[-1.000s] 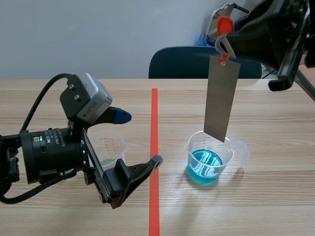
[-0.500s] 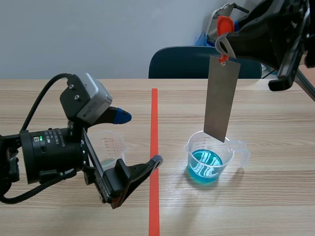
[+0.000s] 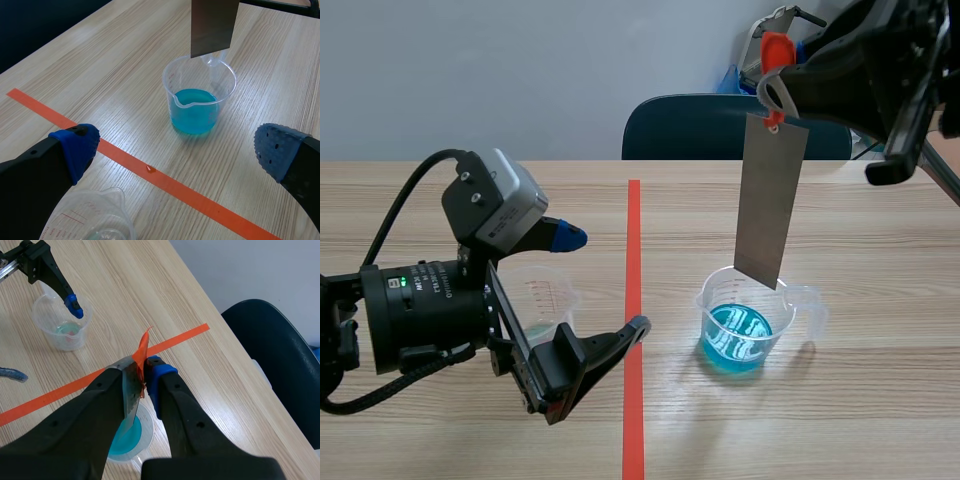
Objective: Do the redox reaction experiment
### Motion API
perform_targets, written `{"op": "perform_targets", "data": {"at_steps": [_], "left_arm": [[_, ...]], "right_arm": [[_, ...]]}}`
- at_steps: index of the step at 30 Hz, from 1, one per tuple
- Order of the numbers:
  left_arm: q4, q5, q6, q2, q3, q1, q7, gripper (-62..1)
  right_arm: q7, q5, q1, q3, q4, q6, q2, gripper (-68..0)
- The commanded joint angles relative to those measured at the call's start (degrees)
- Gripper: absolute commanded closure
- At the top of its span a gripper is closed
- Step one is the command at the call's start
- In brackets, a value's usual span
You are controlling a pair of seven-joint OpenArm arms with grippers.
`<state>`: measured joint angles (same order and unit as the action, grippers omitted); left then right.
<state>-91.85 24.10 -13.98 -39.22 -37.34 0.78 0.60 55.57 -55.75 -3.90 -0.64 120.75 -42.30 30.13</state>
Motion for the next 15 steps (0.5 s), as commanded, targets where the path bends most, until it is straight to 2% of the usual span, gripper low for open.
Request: {"op": "perform_targets", "data": {"at_steps": [1, 15], "left_arm": [[-0.46, 0.35, -0.28, 0.15, 0.42, 0.04, -0.98, -62.3], [-0.46, 0.35, -0.28, 0.15, 0.42, 0.04, -0.96, -62.3]], "right_arm": [[-1.05, -0.2, -0.57, -0.2, 0.74, -0.42, 0.15, -0.6], [-1.53, 0.04, -0.55, -0.2, 0.72, -0.42, 0.15, -0.6]]}}
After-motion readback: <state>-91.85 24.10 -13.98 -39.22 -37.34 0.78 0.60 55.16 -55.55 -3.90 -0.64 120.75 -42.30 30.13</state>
